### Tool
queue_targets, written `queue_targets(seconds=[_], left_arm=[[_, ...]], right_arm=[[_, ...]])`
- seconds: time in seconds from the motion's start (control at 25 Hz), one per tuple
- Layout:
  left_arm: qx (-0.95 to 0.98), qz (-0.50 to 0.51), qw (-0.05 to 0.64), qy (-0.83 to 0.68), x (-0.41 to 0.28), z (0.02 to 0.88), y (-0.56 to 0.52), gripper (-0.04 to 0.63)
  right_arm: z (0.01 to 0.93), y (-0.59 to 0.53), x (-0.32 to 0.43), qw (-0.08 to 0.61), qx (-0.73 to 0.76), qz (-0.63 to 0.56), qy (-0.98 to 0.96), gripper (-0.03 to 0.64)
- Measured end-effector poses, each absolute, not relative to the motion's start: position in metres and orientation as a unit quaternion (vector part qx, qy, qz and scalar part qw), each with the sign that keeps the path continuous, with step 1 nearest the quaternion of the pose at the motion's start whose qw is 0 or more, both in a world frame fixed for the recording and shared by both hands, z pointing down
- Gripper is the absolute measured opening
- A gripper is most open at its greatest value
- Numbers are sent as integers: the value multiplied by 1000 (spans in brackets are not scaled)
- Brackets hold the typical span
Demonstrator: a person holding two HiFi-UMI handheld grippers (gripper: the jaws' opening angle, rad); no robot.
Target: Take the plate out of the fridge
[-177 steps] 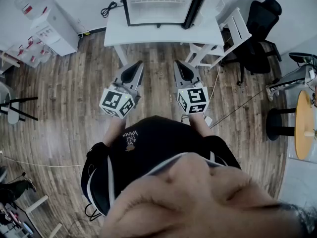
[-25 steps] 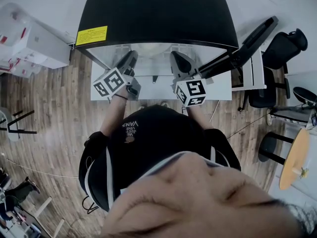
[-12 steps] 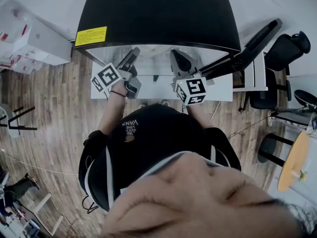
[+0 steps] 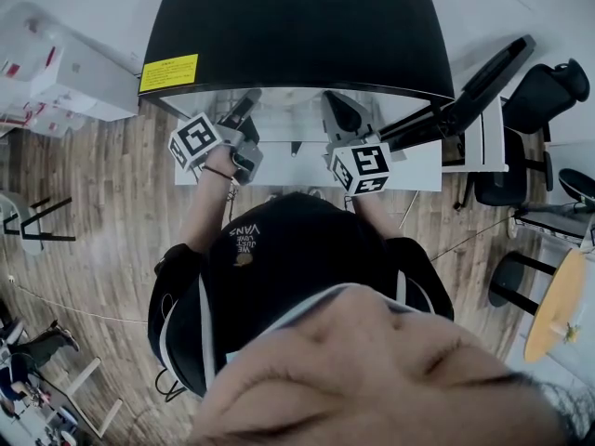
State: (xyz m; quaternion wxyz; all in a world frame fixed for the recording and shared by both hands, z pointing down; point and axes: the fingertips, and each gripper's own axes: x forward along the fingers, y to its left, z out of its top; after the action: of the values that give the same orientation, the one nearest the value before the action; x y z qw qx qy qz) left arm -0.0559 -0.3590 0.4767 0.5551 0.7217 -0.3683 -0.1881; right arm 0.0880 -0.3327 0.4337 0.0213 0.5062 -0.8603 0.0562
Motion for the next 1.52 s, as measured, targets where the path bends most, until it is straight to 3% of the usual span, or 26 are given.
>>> queue_targets(seconds=[1.08, 1.52], left_arm=[[648, -144, 644, -379, -33, 493, -346, 189], [643, -151, 637, -397, -30, 494, -355, 186]], right_arm=[[433, -348, 96, 2, 488, 62, -871, 12], [436, -354, 98, 1, 480, 68, -874, 12]])
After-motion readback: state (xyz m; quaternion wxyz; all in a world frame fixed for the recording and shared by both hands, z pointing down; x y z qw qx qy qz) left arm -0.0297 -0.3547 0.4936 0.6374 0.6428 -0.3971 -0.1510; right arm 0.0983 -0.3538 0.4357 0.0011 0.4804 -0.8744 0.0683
